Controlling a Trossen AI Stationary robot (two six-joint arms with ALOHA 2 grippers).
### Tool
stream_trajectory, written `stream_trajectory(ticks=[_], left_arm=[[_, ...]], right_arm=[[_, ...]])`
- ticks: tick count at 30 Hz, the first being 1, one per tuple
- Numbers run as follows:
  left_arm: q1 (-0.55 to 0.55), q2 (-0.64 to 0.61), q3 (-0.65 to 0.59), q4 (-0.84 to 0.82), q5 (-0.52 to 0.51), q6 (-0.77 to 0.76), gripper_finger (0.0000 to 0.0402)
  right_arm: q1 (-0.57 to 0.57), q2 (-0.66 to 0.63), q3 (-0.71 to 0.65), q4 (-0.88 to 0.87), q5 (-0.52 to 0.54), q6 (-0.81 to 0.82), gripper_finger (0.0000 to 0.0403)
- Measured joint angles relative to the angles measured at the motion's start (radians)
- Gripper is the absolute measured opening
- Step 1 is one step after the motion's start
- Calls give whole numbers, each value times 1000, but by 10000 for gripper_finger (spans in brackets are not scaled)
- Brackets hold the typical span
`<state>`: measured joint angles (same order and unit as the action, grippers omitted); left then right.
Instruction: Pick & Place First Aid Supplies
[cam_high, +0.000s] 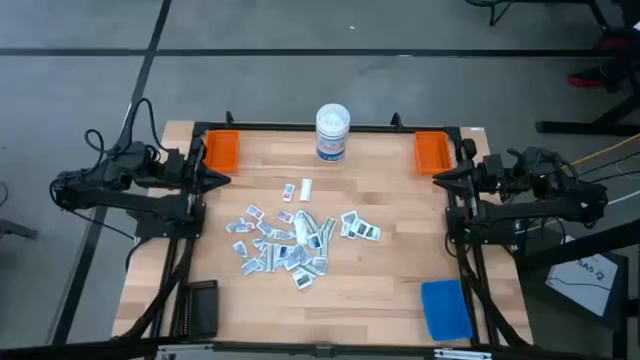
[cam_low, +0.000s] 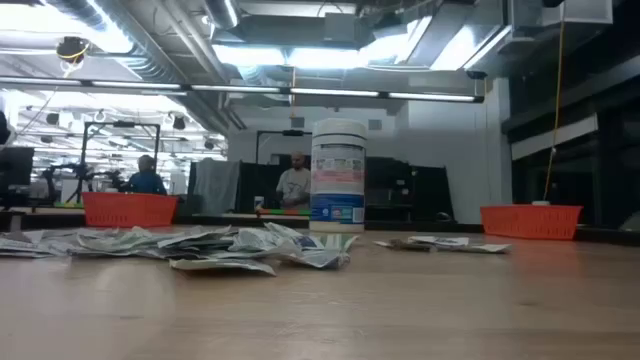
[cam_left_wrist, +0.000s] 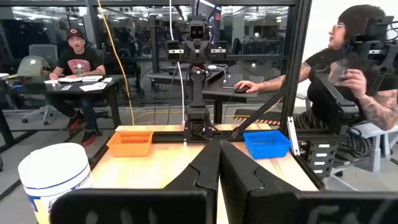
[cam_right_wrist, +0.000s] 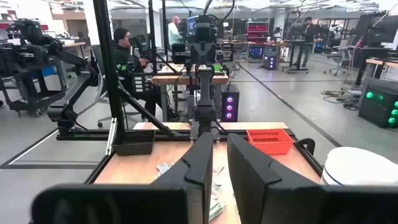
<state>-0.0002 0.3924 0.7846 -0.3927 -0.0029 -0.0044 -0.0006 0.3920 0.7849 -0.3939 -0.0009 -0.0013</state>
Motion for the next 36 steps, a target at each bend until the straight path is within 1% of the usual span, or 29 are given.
stream_trajectory(ticks=[33, 36], left_arm=[[0, 0, 0, 0, 0, 0, 4], [0, 0, 0, 0, 0, 0, 4]], right_arm=[[0, 0, 0, 0, 0, 0, 53], [0, 0, 0, 29, -1, 0, 53]])
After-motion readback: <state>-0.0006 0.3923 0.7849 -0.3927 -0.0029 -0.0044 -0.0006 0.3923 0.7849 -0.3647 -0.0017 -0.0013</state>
